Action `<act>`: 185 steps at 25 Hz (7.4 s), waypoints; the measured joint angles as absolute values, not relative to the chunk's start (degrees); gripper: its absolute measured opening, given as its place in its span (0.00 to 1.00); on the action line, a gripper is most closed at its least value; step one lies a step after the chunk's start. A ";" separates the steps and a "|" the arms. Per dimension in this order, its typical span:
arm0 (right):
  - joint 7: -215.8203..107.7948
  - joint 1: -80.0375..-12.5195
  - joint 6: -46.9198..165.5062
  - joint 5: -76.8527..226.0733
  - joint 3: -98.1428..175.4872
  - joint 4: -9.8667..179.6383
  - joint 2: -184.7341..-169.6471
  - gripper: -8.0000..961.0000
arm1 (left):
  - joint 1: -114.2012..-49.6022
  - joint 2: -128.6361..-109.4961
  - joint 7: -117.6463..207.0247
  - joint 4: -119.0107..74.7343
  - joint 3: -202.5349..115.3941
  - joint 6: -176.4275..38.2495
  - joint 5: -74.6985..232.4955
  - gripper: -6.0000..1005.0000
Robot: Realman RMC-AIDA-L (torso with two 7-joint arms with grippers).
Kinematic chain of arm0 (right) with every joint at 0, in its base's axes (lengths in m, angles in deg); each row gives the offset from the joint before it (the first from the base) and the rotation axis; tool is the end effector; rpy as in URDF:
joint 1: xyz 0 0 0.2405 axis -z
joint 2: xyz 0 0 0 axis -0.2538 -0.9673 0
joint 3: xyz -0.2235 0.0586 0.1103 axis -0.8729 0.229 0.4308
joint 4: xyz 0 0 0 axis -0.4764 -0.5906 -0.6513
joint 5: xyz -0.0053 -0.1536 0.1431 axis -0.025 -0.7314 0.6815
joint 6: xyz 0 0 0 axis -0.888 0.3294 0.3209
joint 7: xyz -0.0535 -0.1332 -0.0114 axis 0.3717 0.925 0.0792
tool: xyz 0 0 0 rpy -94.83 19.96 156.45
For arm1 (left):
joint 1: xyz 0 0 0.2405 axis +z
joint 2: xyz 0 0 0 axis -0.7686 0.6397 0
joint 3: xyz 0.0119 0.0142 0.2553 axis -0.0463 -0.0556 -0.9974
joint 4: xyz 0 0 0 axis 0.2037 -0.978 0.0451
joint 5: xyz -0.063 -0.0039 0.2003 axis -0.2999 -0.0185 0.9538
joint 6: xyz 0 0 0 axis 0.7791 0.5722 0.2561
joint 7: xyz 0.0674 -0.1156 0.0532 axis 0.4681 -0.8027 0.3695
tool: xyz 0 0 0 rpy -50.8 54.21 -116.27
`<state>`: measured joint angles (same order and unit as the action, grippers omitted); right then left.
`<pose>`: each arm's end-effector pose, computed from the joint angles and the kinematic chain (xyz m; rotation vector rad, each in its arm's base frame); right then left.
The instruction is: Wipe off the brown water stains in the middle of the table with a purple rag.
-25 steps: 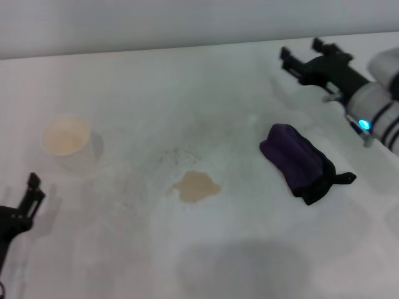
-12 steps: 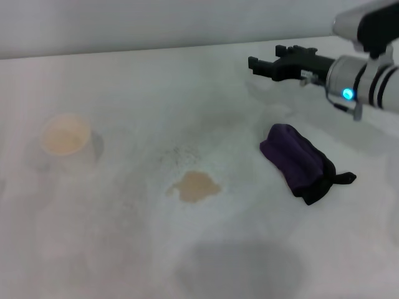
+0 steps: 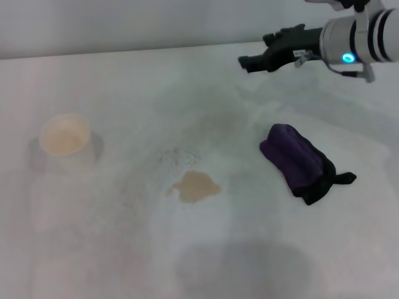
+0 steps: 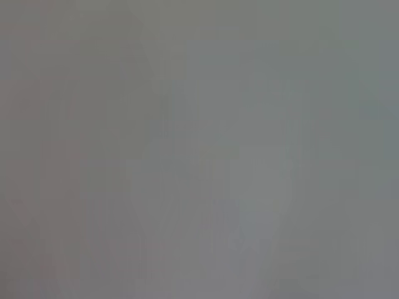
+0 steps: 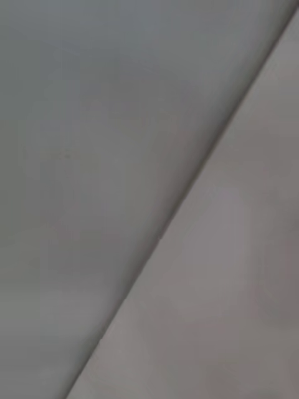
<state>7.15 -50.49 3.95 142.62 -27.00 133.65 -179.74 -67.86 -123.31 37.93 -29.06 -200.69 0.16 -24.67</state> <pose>0.2258 0.4354 0.0100 -2.3320 0.7126 0.0748 -0.3756 0.2696 0.0100 -1.3128 -0.6299 -0.6620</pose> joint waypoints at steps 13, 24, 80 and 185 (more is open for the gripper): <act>-10.43 -48.91 -19.81 127.50 -29.91 145.38 -179.94 0.84 | -69.85 -123.28 36.78 -28.75 -200.68 -2.14 -27.85 0.87; -13.08 -42.52 -27.15 126.61 -31.67 153.54 -179.84 0.83 | -69.70 -123.48 35.54 -29.18 -200.79 -2.21 -29.45 0.87; -10.09 -43.91 -21.01 123.89 -36.10 146.02 -179.98 0.18 | -70.17 -123.34 35.36 -29.76 -201.13 -2.25 -29.32 0.87; 107.71 -39.90 -11.56 235.72 -7.64 88.19 -180.57 0.91 | -74.11 -123.08 26.95 -24.95 -199.75 -6.32 -29.33 0.87</act>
<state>107.71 -39.90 -11.56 235.72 -7.64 88.19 -180.57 -74.11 -123.08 26.95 -24.95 -199.75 -6.32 -29.33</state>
